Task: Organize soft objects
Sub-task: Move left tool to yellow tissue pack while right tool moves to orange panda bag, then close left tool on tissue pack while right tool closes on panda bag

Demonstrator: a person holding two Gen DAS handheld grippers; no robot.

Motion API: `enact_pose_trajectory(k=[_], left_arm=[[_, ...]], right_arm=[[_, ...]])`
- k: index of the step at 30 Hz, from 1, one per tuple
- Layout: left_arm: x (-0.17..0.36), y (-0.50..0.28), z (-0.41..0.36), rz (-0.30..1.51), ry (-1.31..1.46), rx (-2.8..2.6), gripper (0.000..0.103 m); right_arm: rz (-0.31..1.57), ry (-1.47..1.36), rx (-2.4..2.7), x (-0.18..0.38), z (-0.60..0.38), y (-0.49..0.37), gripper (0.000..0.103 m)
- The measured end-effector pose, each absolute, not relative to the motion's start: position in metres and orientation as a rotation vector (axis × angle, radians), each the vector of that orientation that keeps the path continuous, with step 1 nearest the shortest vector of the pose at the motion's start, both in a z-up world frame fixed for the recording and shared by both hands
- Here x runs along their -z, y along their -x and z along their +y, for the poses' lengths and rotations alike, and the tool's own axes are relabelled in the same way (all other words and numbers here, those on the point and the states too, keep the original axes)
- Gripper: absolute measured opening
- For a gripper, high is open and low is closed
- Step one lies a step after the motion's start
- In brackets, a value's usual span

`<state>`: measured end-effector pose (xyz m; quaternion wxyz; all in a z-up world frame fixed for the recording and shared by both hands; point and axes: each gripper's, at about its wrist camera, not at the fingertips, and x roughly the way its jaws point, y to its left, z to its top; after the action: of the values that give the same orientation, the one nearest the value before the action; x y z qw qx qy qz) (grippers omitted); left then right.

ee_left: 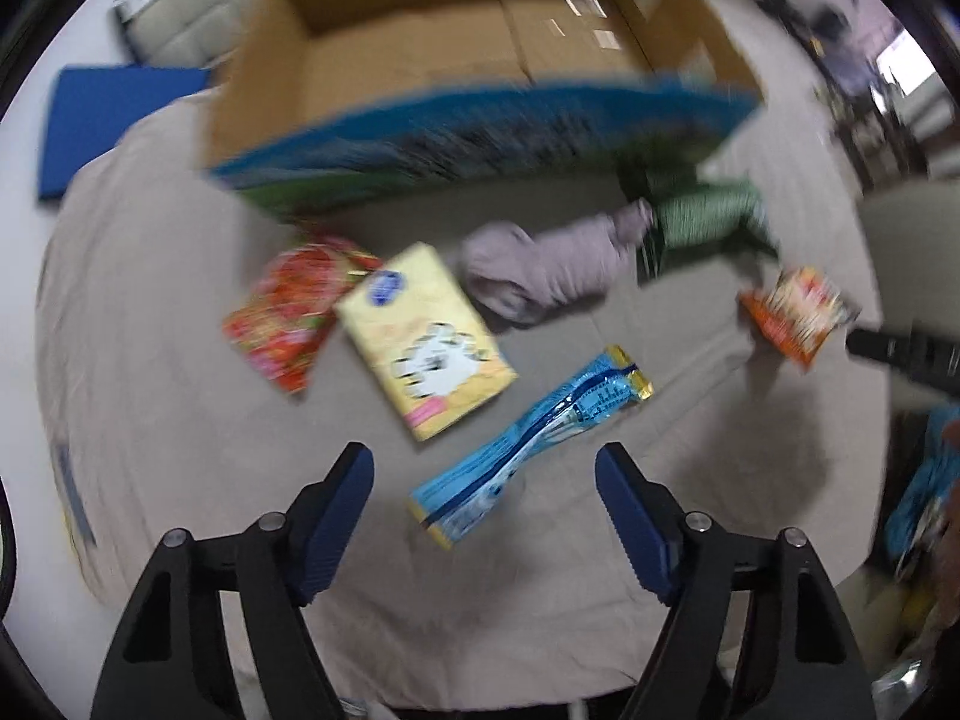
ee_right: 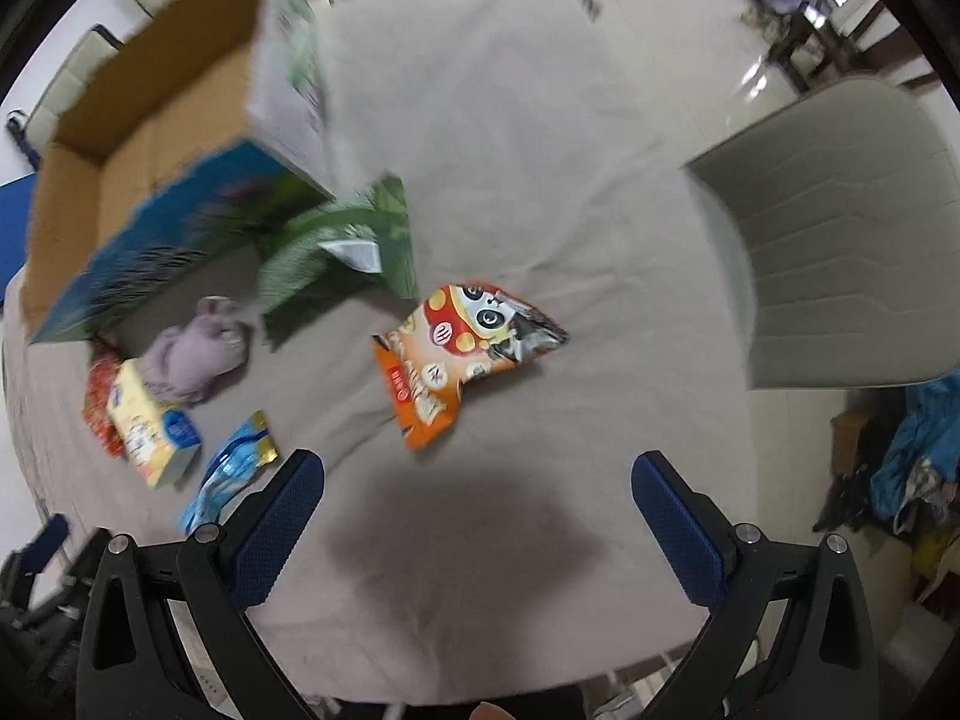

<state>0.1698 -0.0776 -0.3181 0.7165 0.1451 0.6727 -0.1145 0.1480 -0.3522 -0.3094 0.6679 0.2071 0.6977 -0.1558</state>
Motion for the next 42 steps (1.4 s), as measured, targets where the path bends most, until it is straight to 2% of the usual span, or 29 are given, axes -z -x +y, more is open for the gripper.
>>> enact_pose_trajectory(k=[2, 7, 9, 11, 13, 17, 27, 30, 31, 33, 34, 35, 42], left_arm=[[0.338, -0.175, -0.082, 1.507, -0.335, 0.244, 0.073], [0.352, -0.199, -0.045, 1.564, -0.042, 0.128, 0.073], [0.351, -0.205, -0.024, 1.558, 0.09, 0.065, 0.073], [0.352, -0.211, -0.008, 1.56, 0.188, 0.021, 0.073], [0.354, -0.217, 0.0, 1.567, 0.213, -0.016, 0.073], [0.357, -0.233, 0.006, 1.577, 0.266, -0.04, 0.073], [0.41, -0.266, -0.007, 1.737, 0.165, -0.057, 0.073], [0.429, -0.268, -0.008, 1.784, 0.157, -0.057, 0.073], [0.432, -0.268, -0.008, 1.786, 0.161, -0.05, 0.073], [0.43, -0.268, -0.01, 1.761, 0.121, -0.039, 0.068], [0.429, -0.269, -0.013, 1.755, 0.099, -0.033, 0.063], [0.428, -0.267, -0.017, 1.752, 0.079, -0.018, 0.063], [0.43, -0.231, -0.029, 1.77, -0.034, 0.029, 0.062]], right_arm=[[1.588, -0.521, 0.359, 0.331, -0.358, -0.154, 0.103], [1.604, -0.641, 0.391, 0.366, -0.372, -0.165, 0.102], [1.608, -0.669, 0.392, 0.377, -0.373, -0.169, 0.097], [1.626, -0.695, 0.389, 0.387, -0.375, -0.173, 0.086], [1.641, -0.723, 0.38, 0.395, -0.375, -0.176, 0.079], [1.655, -0.695, 0.385, 0.4, -0.373, -0.182, 0.073], [1.718, -0.629, 0.346, 0.402, -0.357, -0.181, 0.069], [1.744, -0.621, 0.325, 0.403, -0.355, -0.185, 0.066], [1.752, -0.612, 0.318, 0.403, -0.353, -0.185, 0.062], [1.768, -0.59, 0.297, 0.404, -0.35, -0.185, 0.059], [1.778, -0.576, 0.284, 0.404, -0.347, -0.184, 0.055], [1.789, -0.566, 0.271, 0.403, -0.345, -0.183, 0.052], [1.855, -0.368, 0.16, 0.399, -0.325, -0.165, 0.053]])
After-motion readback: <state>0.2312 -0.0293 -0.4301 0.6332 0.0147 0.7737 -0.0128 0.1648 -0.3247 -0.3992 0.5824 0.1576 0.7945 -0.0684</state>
